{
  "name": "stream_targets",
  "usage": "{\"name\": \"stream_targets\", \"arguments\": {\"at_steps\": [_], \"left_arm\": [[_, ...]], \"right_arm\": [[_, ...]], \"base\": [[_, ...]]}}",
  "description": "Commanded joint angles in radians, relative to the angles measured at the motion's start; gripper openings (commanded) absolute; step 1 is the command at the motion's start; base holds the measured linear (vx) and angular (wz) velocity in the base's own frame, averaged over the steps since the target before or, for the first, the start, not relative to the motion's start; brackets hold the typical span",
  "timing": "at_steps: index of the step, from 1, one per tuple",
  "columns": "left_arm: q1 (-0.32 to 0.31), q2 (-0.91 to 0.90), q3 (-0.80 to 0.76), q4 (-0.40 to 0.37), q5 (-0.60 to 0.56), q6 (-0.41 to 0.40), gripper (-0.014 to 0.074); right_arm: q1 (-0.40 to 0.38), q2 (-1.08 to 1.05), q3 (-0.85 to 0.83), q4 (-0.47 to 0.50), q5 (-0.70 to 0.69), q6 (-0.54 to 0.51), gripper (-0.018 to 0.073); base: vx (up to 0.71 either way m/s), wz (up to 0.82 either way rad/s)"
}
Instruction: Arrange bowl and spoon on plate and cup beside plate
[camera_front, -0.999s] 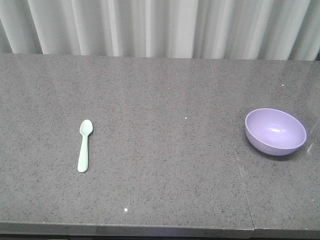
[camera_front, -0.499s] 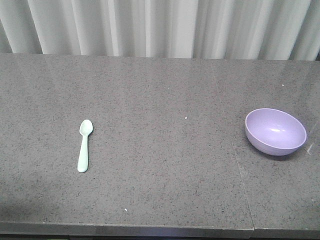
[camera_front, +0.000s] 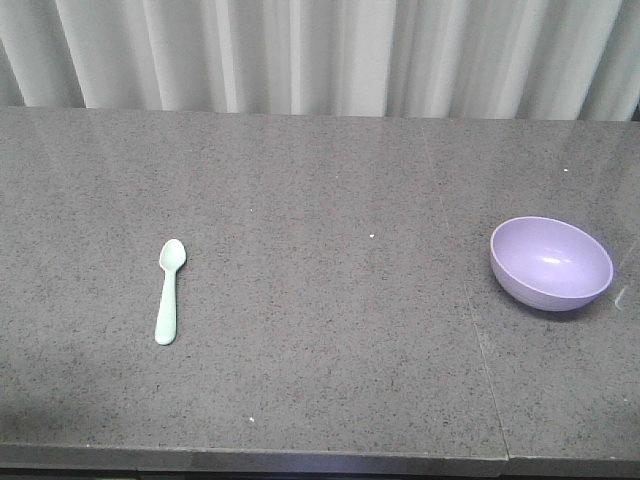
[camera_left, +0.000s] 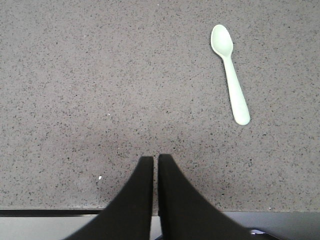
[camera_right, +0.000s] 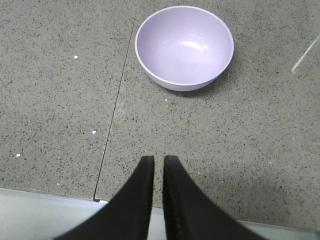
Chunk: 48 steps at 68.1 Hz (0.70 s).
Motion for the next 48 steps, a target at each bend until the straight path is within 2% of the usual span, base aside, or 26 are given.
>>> {"name": "stream_targets", "arguments": {"at_steps": [1, 13, 23, 29, 35, 48], "left_arm": [[-0.007, -0.006, -0.033, -0.007, -0.056, 0.002, 0.0078], [-0.007, -0.006, -0.033, -0.007, -0.054, 0.002, 0.0221], [-0.007, -0.006, -0.033, -0.007, -0.054, 0.002, 0.0399], [-0.007, -0.006, -0.033, -0.007, -0.056, 0.002, 0.0496], [-0.007, -0.006, -0.033, -0.008, -0.056, 0.001, 0.0557], [-0.007, -0.006, -0.034, -0.04, -0.071, 0.002, 0.0573]], "right_arm": [[-0.007, 0.002, -0.029, -0.003, -0.042, -0.01, 0.0148], [-0.007, 0.001, -0.029, -0.003, -0.041, -0.01, 0.0333], [-0.007, 0.001, -0.029, -0.003, -0.041, -0.01, 0.0446], [-0.007, 0.001, -0.029, -0.003, -0.042, -0.01, 0.047], [-0.007, 0.001, -0.029, -0.003, -0.042, -0.01, 0.0469], [-0.007, 0.001, -0.029, -0.003, -0.041, -0.01, 0.0469]], "base": [[0.0, 0.0], [0.0, 0.0], [0.0, 0.0], [0.0, 0.0], [0.0, 0.0], [0.0, 0.0]]}}
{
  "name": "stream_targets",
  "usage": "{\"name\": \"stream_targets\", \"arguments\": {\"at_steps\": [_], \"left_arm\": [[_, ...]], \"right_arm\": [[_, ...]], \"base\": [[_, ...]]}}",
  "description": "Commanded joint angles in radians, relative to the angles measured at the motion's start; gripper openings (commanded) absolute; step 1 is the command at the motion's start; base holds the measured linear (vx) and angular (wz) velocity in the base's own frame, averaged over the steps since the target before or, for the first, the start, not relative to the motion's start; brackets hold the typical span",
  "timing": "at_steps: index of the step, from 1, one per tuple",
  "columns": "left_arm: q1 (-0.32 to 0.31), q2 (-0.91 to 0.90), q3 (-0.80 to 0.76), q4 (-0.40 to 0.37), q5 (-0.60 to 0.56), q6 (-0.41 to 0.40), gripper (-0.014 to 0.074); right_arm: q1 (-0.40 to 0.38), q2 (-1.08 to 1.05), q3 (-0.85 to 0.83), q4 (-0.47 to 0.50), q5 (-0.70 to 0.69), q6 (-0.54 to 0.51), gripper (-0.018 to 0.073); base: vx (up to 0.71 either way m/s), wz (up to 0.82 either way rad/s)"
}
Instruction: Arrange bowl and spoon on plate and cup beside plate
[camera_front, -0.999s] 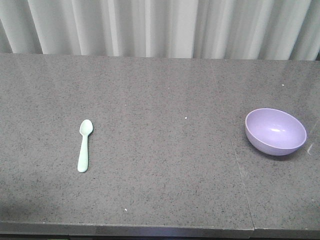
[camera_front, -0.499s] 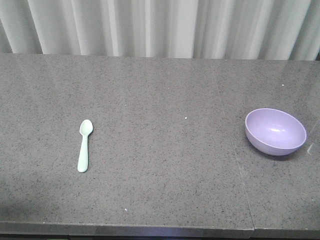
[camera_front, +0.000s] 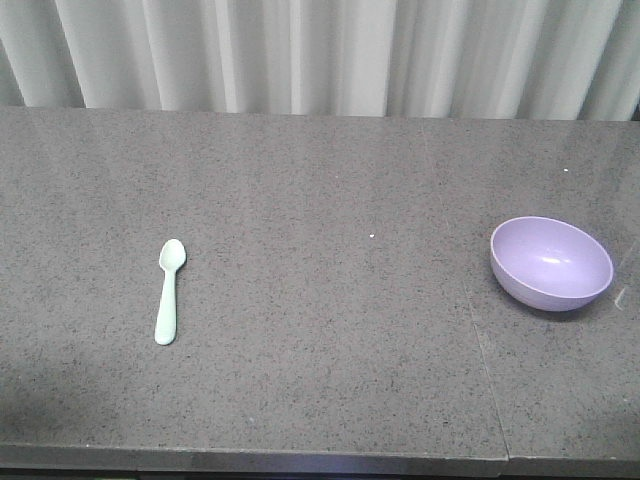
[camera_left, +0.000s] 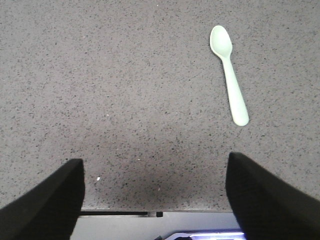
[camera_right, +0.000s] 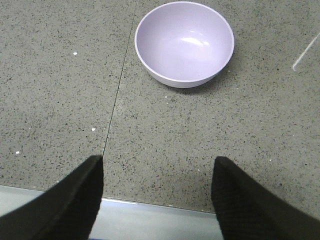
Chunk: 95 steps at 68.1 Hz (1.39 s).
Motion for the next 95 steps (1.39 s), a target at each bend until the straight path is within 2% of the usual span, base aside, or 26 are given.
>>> {"name": "stream_targets", "arguments": {"at_steps": [1, 19, 39, 49, 64, 80, 95], "left_arm": [[-0.007, -0.005, -0.034, -0.038, -0.068, 0.003, 0.0573], [-0.025, 0.099, -0.095, -0.111, -0.075, 0.035, 0.0565], [-0.17, 0.345, -0.202, -0.11, -0.086, 0.012, 0.0538], [-0.222, 0.48, -0.276, -0.084, -0.086, -0.045, 0.0538], [-0.287, 0.654, -0.384, 0.023, -0.086, -0.152, 0.0538], [-0.291, 0.765, -0.421, 0.029, -0.113, -0.242, 0.0538], [-0.291, 0.835, -0.421, 0.052, -0.121, -0.277, 0.0538]], "right_arm": [[-0.007, 0.001, -0.029, -0.003, -0.049, -0.01, 0.0469], [-0.007, 0.001, -0.029, 0.0, -0.051, -0.01, 0.0469], [-0.007, 0.001, -0.029, 0.002, -0.05, -0.009, 0.0469], [-0.007, 0.001, -0.029, 0.004, -0.05, -0.009, 0.0469], [-0.007, 0.001, -0.029, 0.005, -0.05, -0.006, 0.0469], [-0.007, 0.001, -0.029, 0.005, -0.049, -0.006, 0.0469], [-0.007, -0.001, -0.029, 0.005, -0.049, -0.006, 0.0469]], "base": [[0.0, 0.0], [0.0, 0.0], [0.0, 0.0], [0.0, 0.0], [0.0, 0.0], [0.0, 0.0], [0.0, 0.0]]}}
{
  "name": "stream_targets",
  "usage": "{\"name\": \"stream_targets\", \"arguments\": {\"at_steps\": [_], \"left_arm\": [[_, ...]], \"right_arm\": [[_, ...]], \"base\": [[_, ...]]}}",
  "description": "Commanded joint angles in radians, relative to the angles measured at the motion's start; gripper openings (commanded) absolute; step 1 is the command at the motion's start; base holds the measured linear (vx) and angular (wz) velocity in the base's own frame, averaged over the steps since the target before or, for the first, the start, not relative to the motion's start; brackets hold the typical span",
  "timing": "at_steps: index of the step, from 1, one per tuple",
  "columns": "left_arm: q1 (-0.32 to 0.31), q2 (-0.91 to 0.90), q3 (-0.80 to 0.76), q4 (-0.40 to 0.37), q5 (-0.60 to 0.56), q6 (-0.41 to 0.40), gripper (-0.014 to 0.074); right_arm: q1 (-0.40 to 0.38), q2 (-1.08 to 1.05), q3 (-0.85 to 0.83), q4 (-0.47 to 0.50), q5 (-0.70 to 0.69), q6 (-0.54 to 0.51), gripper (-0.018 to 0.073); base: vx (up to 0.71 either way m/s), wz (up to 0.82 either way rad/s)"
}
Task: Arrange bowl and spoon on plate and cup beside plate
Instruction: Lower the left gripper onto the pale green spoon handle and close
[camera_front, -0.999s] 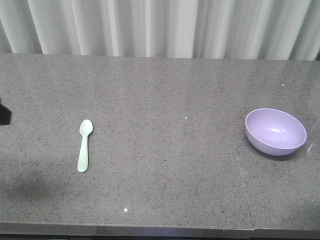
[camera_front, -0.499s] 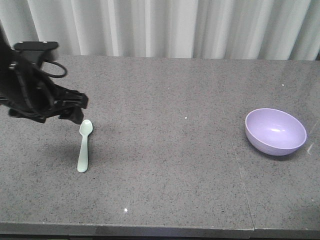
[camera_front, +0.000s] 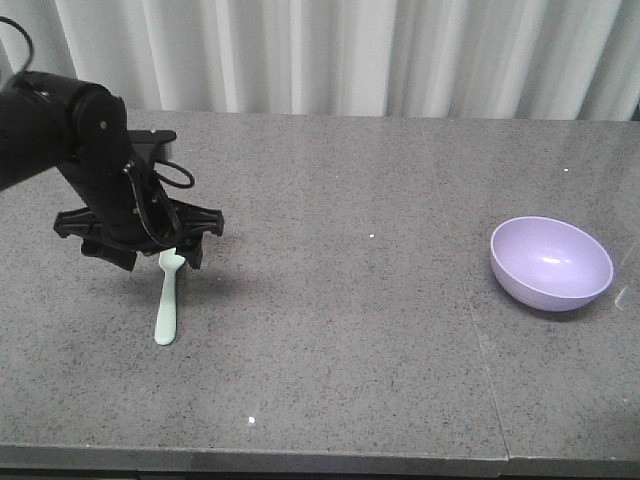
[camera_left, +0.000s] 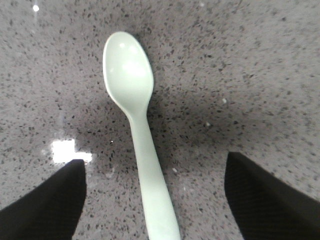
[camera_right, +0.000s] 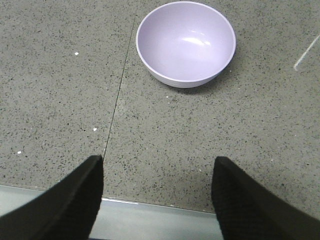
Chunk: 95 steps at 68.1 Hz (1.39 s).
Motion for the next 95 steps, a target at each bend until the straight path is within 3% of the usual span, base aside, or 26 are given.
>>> {"name": "stream_targets", "arguments": {"at_steps": [1, 24, 66, 79, 95], "left_arm": [[-0.004, -0.021, -0.032, 0.025, -0.038, -0.032, 0.0538], [-0.004, 0.034, -0.031, 0.042, -0.09, -0.075, 0.0538], [-0.004, 0.094, -0.031, 0.04, -0.071, -0.075, 0.052], [-0.004, 0.094, -0.031, 0.04, -0.054, -0.075, 0.037], [-0.004, 0.094, -0.031, 0.049, -0.028, -0.073, 0.0029]], "right_arm": [[-0.007, -0.001, -0.029, 0.001, -0.049, -0.006, 0.0469], [-0.007, 0.0, -0.029, 0.002, -0.045, -0.006, 0.0469], [-0.007, 0.0, -0.029, 0.008, -0.043, -0.006, 0.0469], [-0.007, 0.0, -0.029, 0.008, -0.044, -0.006, 0.0469], [-0.007, 0.0, -0.029, 0.008, -0.044, -0.006, 0.0469]], "base": [[0.0, 0.0], [0.0, 0.0], [0.0, 0.0], [0.0, 0.0], [0.0, 0.0]]}}
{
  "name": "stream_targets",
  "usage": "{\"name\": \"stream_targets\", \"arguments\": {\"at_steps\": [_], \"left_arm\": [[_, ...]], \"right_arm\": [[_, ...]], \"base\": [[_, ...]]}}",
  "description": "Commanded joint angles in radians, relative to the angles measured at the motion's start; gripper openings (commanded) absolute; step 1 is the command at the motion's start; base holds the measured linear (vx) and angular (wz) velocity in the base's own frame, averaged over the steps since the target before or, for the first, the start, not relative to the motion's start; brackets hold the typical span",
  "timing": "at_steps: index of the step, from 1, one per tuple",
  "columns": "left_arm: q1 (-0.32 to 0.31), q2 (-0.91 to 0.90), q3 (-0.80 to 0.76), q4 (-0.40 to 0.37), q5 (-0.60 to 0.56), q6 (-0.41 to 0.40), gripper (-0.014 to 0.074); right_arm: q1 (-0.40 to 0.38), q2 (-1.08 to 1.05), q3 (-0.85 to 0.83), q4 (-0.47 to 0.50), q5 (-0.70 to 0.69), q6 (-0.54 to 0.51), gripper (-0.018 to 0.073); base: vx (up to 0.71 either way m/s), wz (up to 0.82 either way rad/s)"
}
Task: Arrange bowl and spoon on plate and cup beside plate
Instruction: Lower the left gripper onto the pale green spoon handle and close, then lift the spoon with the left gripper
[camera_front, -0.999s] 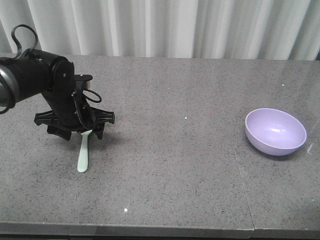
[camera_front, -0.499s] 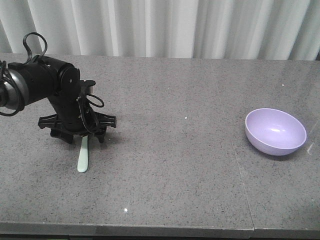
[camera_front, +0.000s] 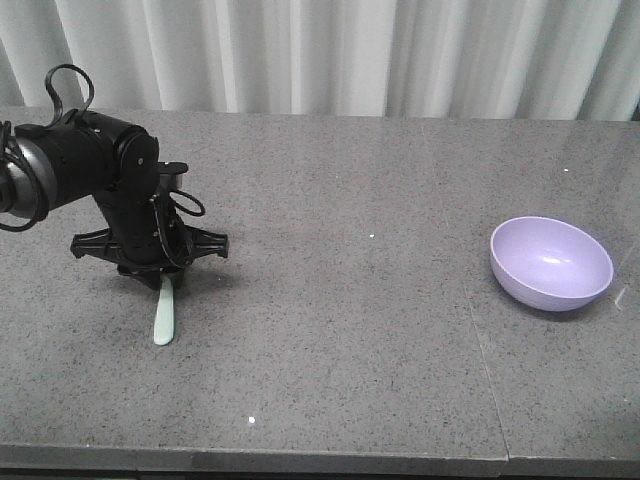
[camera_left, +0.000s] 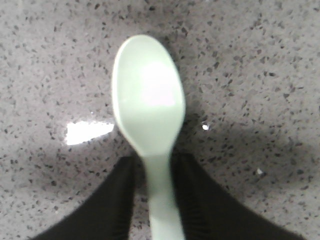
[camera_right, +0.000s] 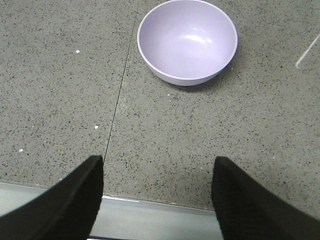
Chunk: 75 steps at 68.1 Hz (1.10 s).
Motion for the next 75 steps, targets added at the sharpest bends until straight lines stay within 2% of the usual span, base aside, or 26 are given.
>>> {"name": "stream_targets", "arguments": {"at_steps": [1, 2, 27, 64, 75], "left_arm": [[-0.004, -0.037, -0.02, -0.01, 0.012, -0.005, 0.0009], [-0.004, -0.037, -0.02, -0.01, 0.013, -0.004, -0.001], [-0.008, -0.136, -0.02, -0.012, 0.067, 0.054, -0.0008], [-0.008, -0.637, -0.02, -0.012, 0.116, 0.112, -0.0008], [-0.008, -0.726, -0.02, -0.012, 0.119, 0.152, -0.0006]], "right_arm": [[-0.007, 0.0, -0.029, 0.004, -0.051, -0.006, 0.0469], [-0.007, 0.0, -0.029, 0.004, -0.051, -0.006, 0.0469], [-0.007, 0.0, -0.029, 0.013, -0.051, -0.006, 0.0469], [-0.007, 0.0, -0.029, 0.023, -0.058, -0.006, 0.0469], [-0.007, 0.0, -0.029, 0.023, -0.069, -0.006, 0.0469]], "base": [[0.0, 0.0], [0.0, 0.0], [0.0, 0.0], [0.0, 0.0], [0.0, 0.0]]}}
